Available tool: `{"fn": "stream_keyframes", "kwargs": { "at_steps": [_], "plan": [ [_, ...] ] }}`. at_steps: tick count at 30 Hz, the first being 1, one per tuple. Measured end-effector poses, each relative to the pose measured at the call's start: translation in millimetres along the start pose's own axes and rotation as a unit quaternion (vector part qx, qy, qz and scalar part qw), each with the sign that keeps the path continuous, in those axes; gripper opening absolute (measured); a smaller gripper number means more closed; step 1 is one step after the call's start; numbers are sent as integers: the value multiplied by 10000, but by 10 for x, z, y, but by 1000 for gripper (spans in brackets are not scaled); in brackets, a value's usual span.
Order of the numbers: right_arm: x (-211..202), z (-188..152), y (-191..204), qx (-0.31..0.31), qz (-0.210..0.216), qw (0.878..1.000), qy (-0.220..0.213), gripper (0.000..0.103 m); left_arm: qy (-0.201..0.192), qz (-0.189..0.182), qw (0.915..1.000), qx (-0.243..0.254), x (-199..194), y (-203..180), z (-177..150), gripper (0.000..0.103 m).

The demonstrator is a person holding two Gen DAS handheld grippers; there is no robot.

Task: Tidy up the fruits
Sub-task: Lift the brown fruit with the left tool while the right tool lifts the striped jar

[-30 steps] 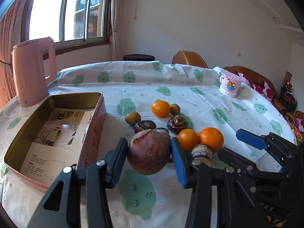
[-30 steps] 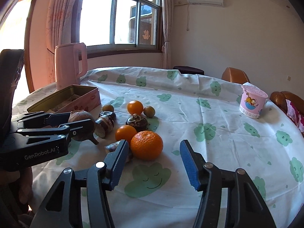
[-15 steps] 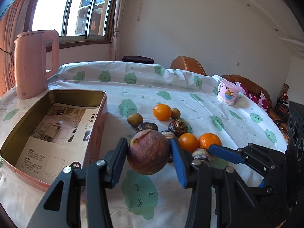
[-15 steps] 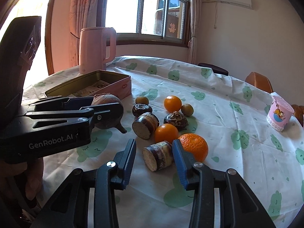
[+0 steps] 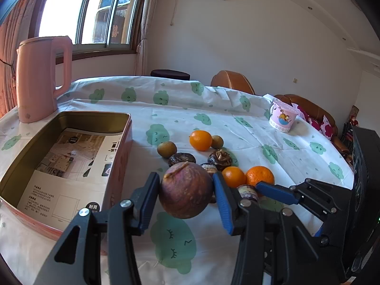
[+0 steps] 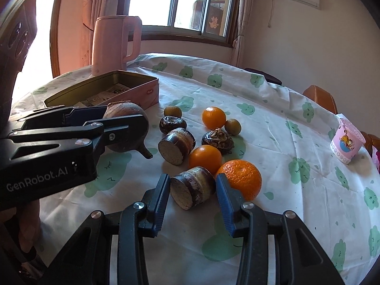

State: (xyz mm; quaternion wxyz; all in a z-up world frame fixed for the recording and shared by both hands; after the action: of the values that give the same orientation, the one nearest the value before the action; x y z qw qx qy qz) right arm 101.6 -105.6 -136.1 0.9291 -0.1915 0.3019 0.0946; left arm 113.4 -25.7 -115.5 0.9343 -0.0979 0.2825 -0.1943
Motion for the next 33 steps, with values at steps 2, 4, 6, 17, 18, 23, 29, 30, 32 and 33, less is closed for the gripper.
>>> {"fn": "stream_keyframes", "kwargs": {
  "at_steps": [2, 4, 6, 17, 18, 23, 29, 30, 32, 33],
  "plan": [
    [2, -2, -10, 9, -20, 10000, -2, 42, 0, -7, 10000, 5, -2, 0, -1, 48],
    [-10, -4, -17, 44, 21, 10000, -30, 40, -24, -24, 10000, 7, -5, -18, 7, 48],
    [-21, 0, -30, 122, 87, 9999, -68, 40, -37, -39, 10000, 12, -5, -42, 14, 48],
    [-179, 47, -81, 415, 267, 9974, -529, 40, -189, -10, 9998, 99, -35, -75, 50, 48],
    [-188, 49, -85, 431, 270, 9972, -555, 40, -214, -4, 9997, 120, -45, -76, 50, 48],
    [-229, 64, -107, 523, 295, 9959, -683, 40, -314, 33, 9993, 214, -84, -83, 55, 48],
    [-280, 71, -131, 609, 313, 9943, -812, 40, -424, 56, 9986, 297, -131, -89, 58, 48],
    [-288, 70, -135, 618, 312, 9941, -837, 40, -440, 60, 9985, 313, -137, -94, 58, 48],
    [-310, 76, -137, 628, 311, 9935, -893, 40, -472, 74, 9983, 343, -149, -104, 59, 48],
    [-320, 77, -138, 631, 307, 9933, -921, 40, -486, 79, 9982, 356, -152, -107, 61, 48]
  ]
}}
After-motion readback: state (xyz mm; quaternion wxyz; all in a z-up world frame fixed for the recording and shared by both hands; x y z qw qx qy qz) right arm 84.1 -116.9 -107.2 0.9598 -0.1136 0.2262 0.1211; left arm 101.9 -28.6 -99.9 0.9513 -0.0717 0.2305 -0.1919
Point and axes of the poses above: each gripper's, at about its wrist camera, not at the fingertips, and x roughly the way its jaws point, y to its left, z to its top, the point moved 8 cm from there along x, roughly the way its jaws point, and after that the axes turned 13 degrees about -z, right-handed, at the moved point
